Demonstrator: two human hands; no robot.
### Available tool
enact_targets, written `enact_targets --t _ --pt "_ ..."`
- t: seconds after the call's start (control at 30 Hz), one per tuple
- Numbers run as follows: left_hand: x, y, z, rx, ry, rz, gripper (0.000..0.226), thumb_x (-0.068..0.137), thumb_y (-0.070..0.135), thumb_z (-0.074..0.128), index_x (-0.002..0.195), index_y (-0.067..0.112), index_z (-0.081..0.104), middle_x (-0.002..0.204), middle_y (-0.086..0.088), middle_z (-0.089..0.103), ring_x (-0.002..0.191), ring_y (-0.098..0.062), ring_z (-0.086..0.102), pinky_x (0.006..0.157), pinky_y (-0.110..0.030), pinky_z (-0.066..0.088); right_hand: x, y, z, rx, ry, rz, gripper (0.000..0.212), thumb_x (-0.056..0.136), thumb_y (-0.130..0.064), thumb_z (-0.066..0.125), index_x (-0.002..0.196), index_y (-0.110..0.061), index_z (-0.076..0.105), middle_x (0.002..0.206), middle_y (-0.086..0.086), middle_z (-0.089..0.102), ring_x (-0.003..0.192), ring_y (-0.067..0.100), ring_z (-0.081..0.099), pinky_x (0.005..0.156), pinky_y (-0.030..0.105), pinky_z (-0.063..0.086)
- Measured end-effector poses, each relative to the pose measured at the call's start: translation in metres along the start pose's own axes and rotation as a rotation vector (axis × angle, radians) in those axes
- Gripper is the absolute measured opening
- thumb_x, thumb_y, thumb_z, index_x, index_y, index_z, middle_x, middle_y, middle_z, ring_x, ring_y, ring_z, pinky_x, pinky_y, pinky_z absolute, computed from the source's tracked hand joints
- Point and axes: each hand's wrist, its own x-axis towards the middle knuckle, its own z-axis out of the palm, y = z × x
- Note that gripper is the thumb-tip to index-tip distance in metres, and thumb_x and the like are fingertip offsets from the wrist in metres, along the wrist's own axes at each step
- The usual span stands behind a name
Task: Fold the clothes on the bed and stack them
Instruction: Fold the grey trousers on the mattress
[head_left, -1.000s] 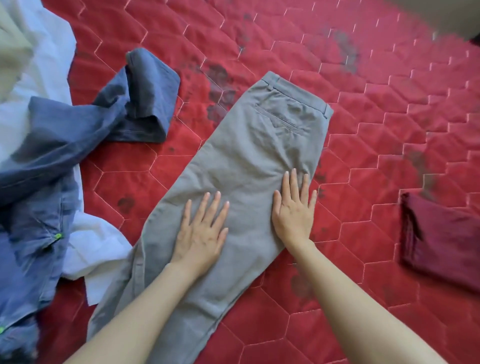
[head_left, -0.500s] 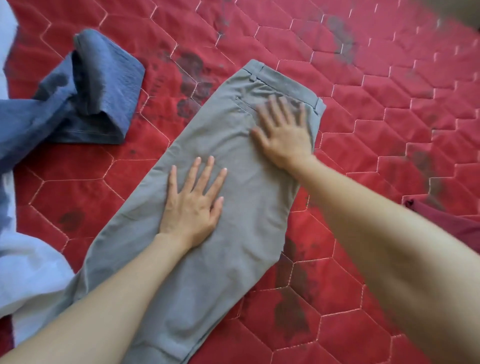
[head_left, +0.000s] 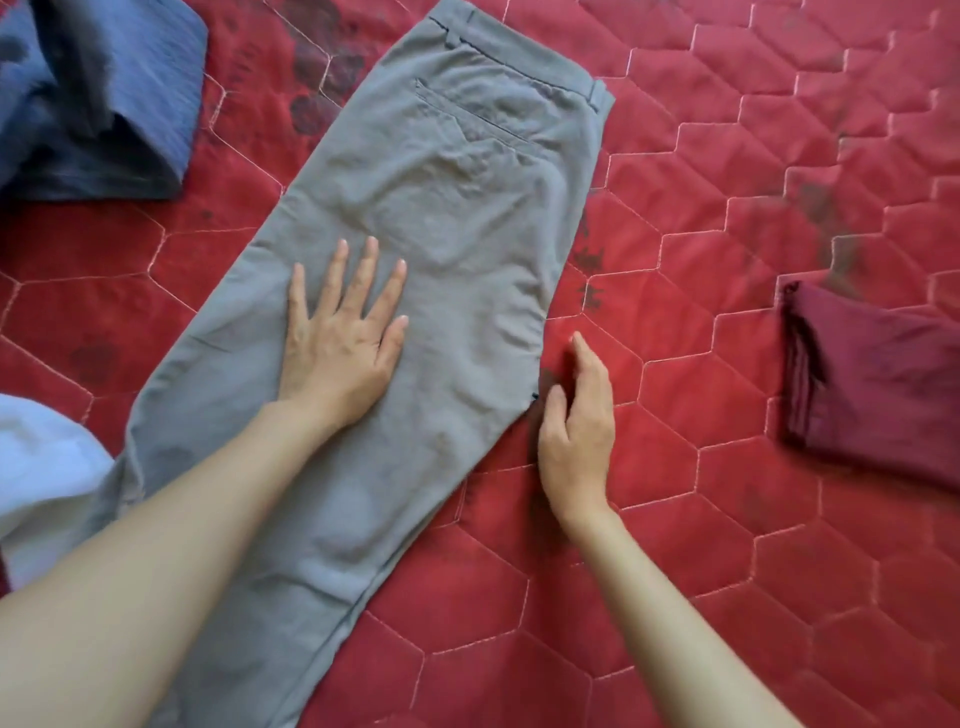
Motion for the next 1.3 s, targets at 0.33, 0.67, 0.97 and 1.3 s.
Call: enact_targets --t 0.33,0.67,0.97,1.3 --pt "-0.011 0.005 -0.005 0.006 -0.046 -0.006 0.062 0.095 0.048 0.013 0.154 0.028 0.018 0.163 -0.006 0.006 0.149 -0.029 -0.001 0.115 -0.061 -0.002 -0.008 -0.026 0.010 -0.090 -0.060 -0.038 0.060 0.073 -0.017 0.058 0.133 -0.014 0.056 0.123 -0.001 0.061 0.110 0.020 0.055 0.094 0.039 0.043" --pt "0.000 0.079 -0.034 -0.478 -0.180 0.145 0.079 0.083 0.071 0.018 0.152 0.031 0.023 0.161 0.006 0.018 0.150 -0.019 0.007 0.115 -0.059 -0.004 -0.010 -0.017 -0.002 0.304 -0.148 0.169 0.058 0.078 0.004 0.062 0.134 -0.009 0.053 0.120 0.004 0.063 0.094 0.007 0.063 0.086 0.019 0.050" --pt "-0.062 0.071 -0.034 -0.415 0.000 0.339 0.051 0.068 0.019 0.067 0.115 0.002 0.062 0.145 -0.017 0.045 0.128 -0.036 0.050 0.103 -0.063 0.037 -0.012 -0.020 0.023 -0.071 0.128 0.054 0.040 0.076 -0.018 0.072 0.115 -0.022 0.064 0.104 -0.006 0.060 0.090 0.014 0.062 0.062 0.031 0.049" --pt "-0.066 0.070 -0.039 -0.823 0.087 -0.025 0.012 0.089 0.015 0.057 0.082 0.006 0.060 0.121 0.008 0.061 0.115 -0.007 0.058 0.103 -0.025 0.040 -0.001 -0.006 0.011 -0.130 0.240 0.030 0.005 0.079 -0.013 0.063 0.077 -0.017 0.067 0.079 -0.005 0.064 0.076 0.018 0.057 0.060 0.034 0.039"
